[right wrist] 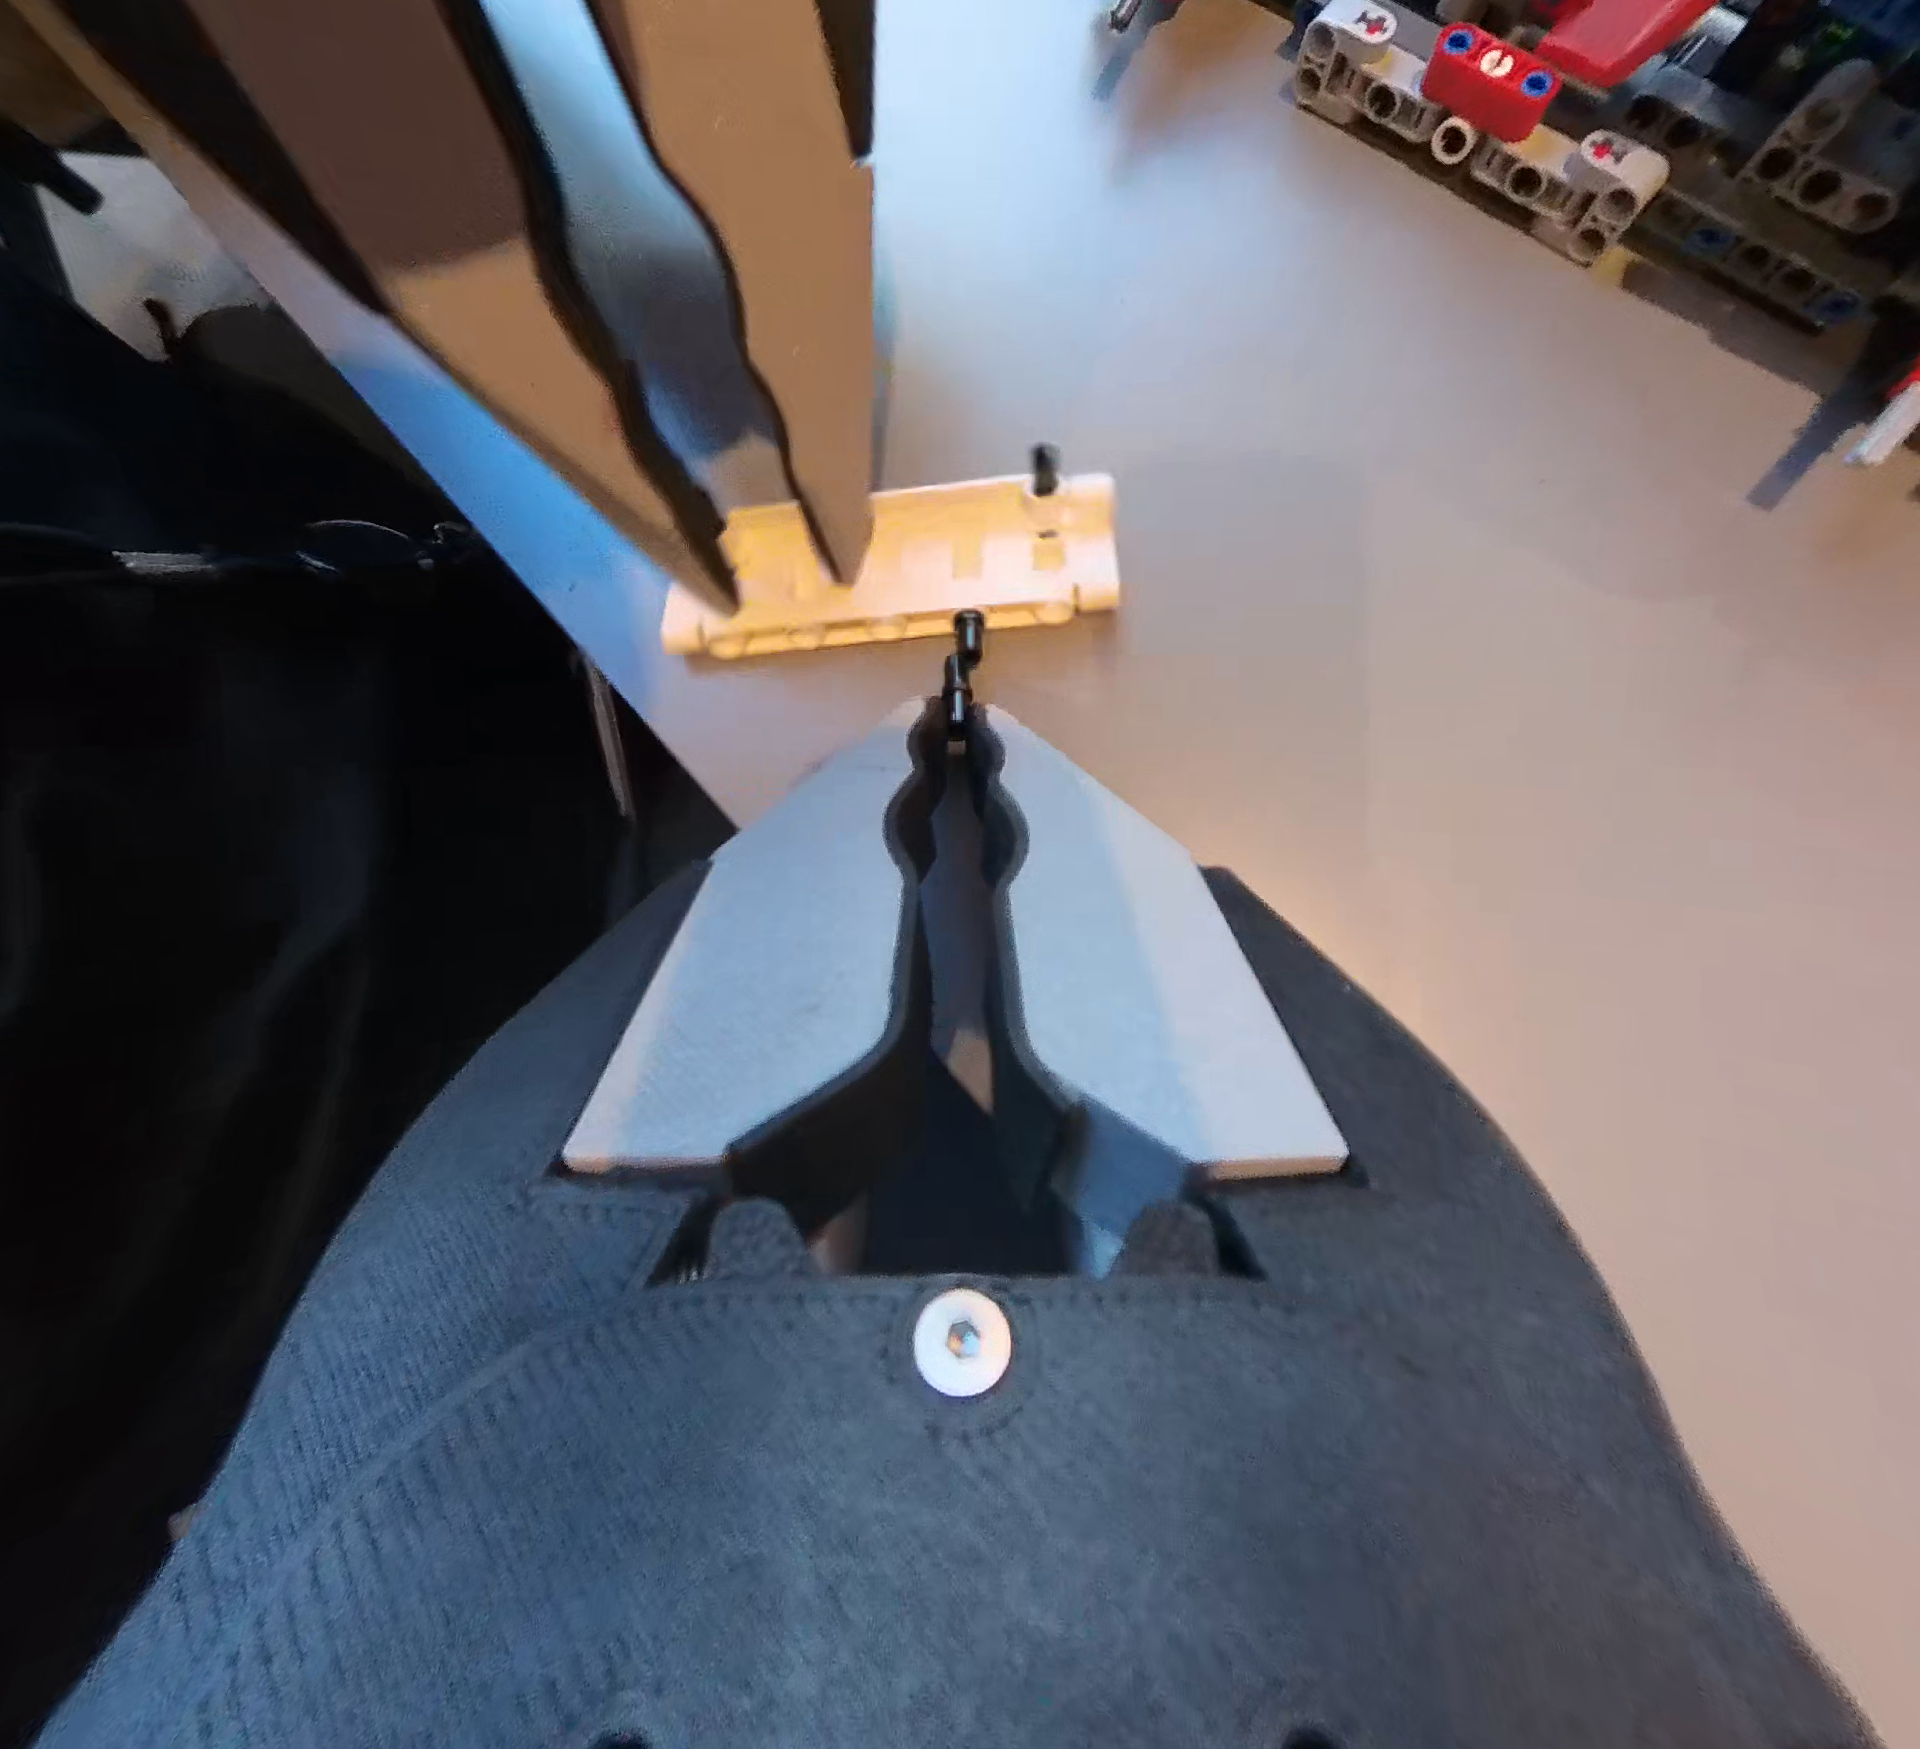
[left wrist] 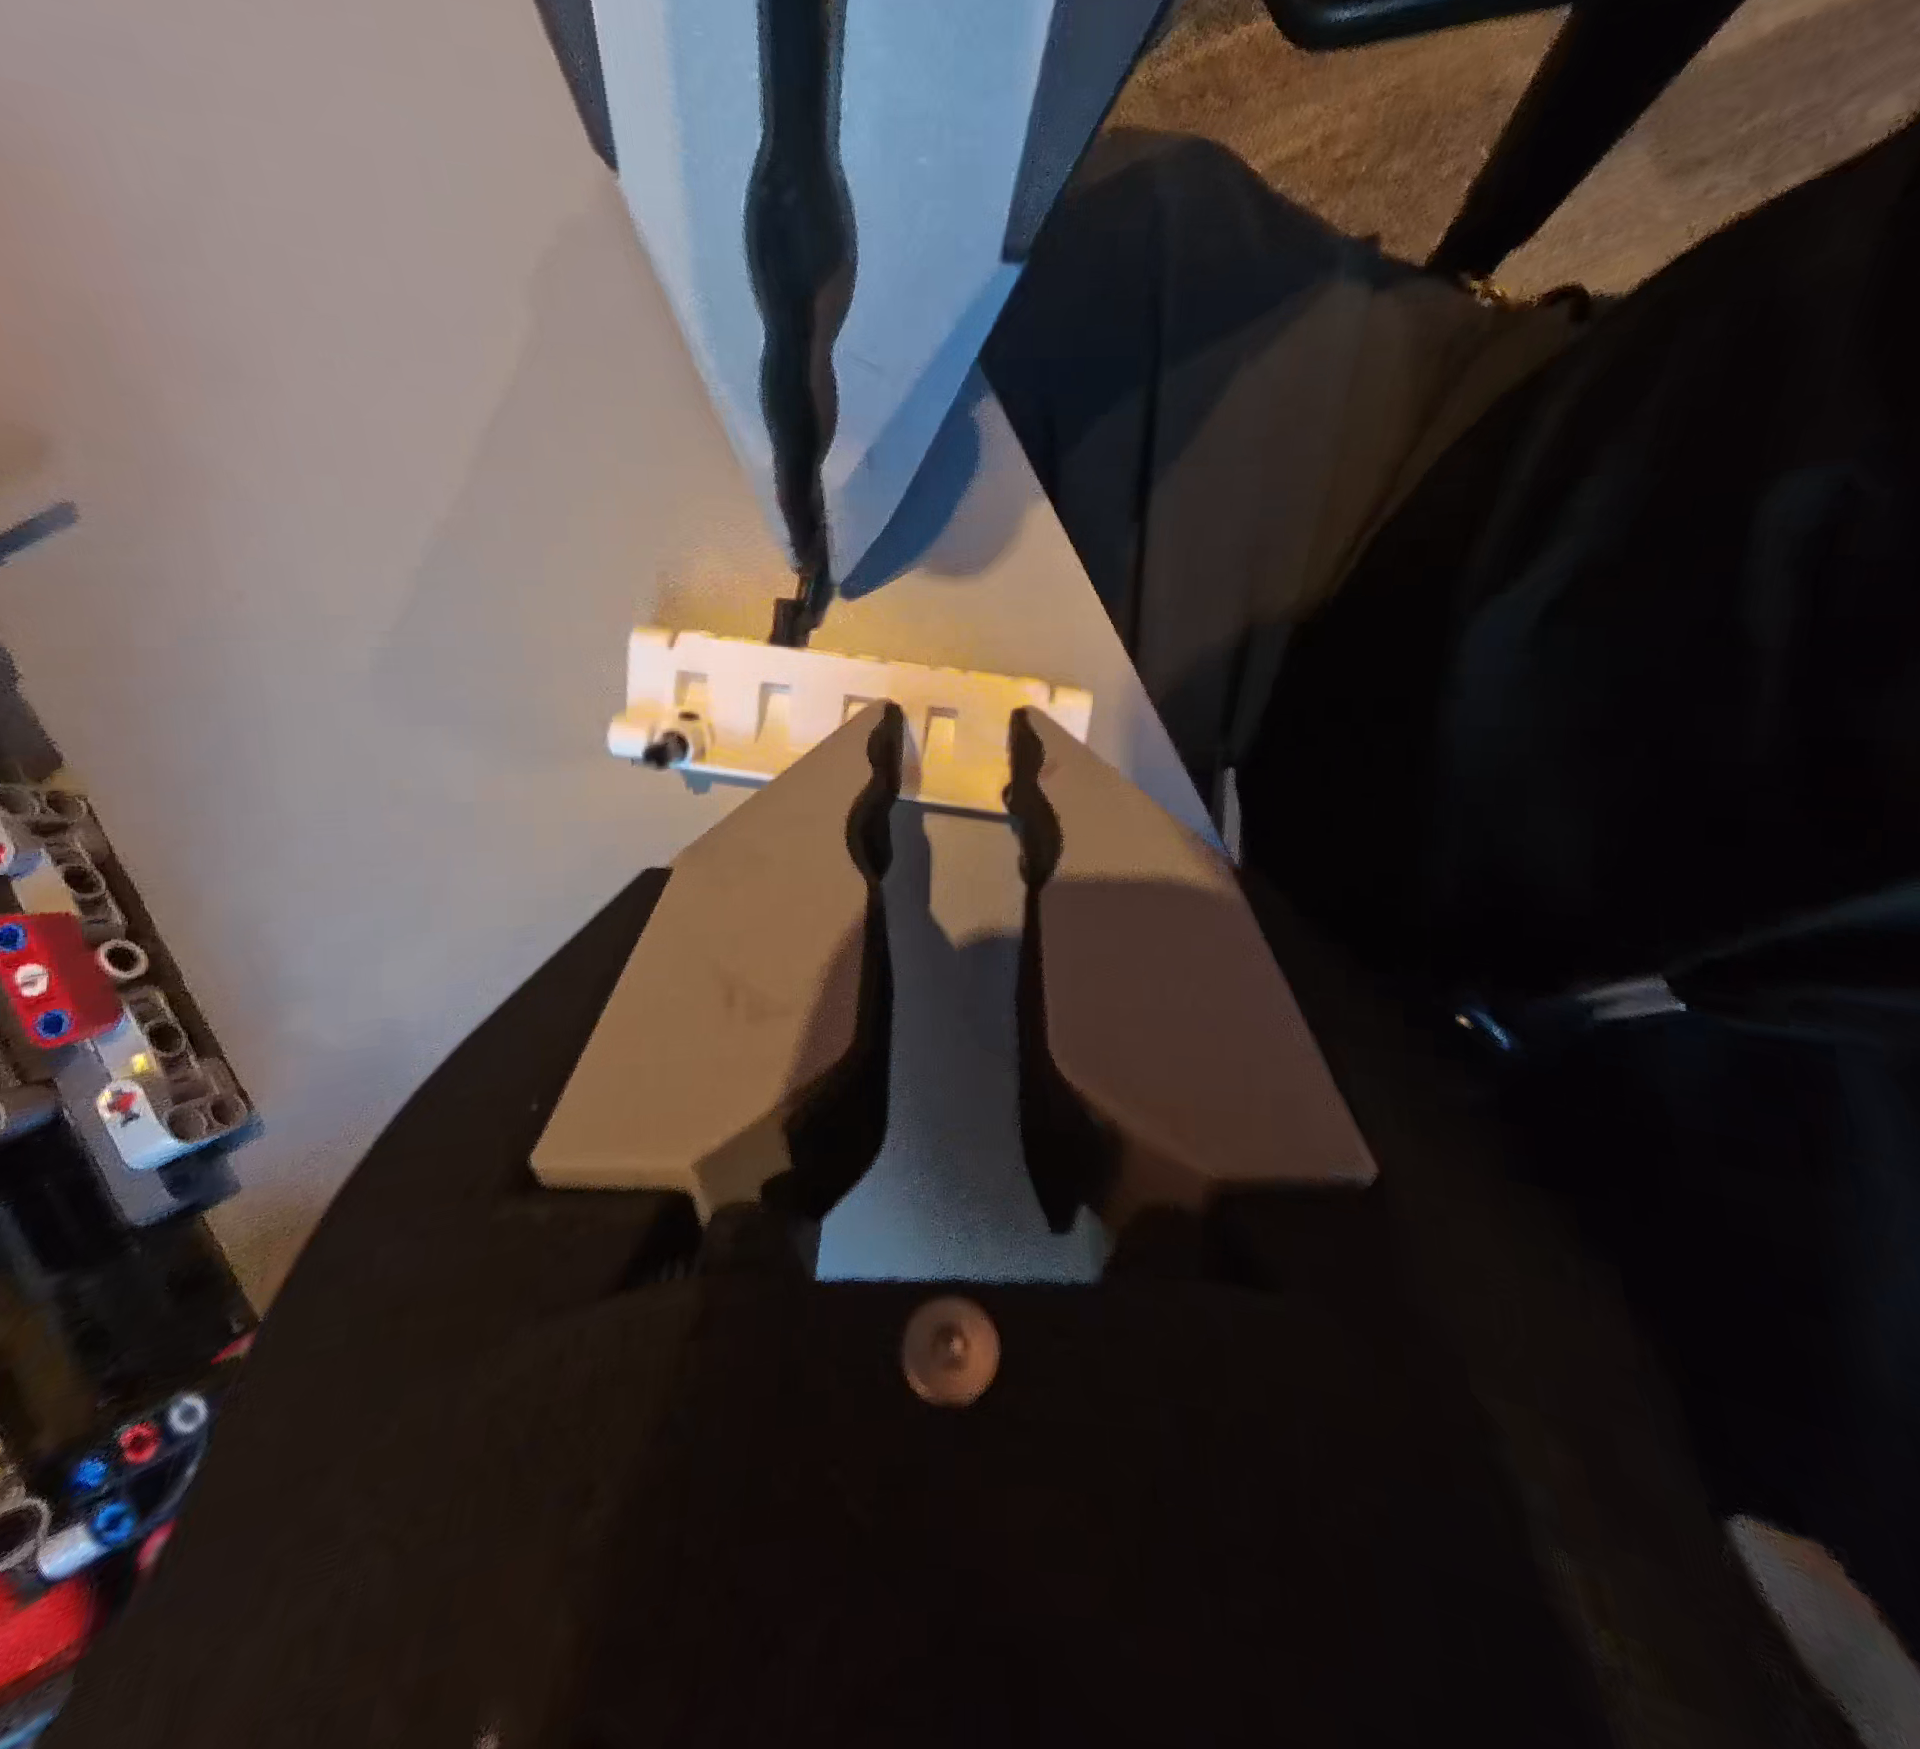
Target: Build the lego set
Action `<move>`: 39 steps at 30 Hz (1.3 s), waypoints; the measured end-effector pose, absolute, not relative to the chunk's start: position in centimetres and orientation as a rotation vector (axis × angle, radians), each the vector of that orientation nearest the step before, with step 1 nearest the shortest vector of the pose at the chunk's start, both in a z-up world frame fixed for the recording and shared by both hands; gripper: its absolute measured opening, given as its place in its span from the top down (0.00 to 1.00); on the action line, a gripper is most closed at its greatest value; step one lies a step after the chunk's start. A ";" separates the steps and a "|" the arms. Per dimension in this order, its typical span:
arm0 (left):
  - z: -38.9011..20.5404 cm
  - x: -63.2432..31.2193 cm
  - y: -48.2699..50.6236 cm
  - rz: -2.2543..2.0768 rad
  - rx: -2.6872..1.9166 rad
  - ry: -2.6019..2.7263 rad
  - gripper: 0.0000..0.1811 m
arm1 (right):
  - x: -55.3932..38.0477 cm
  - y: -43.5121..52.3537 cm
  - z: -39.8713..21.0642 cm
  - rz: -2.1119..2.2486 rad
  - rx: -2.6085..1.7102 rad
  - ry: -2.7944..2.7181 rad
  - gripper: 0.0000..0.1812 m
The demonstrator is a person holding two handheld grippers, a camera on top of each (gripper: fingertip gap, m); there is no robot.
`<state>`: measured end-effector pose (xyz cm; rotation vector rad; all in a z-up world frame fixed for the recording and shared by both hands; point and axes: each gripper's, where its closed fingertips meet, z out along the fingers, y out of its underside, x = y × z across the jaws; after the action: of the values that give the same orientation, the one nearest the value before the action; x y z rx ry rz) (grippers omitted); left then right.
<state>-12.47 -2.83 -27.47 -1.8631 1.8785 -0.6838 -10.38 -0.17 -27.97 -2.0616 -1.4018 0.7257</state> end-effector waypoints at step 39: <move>-27.9 -12.2 -0.5 -0.471 -1.725 2.084 0.87 | -11.0 -0.1 -28.0 0.825 -1.955 -1.485 0.99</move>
<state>-12.16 -0.49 -27.90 -1.7252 2.0840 -0.4711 -10.98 -0.07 -27.96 -1.9548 -1.4854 0.8248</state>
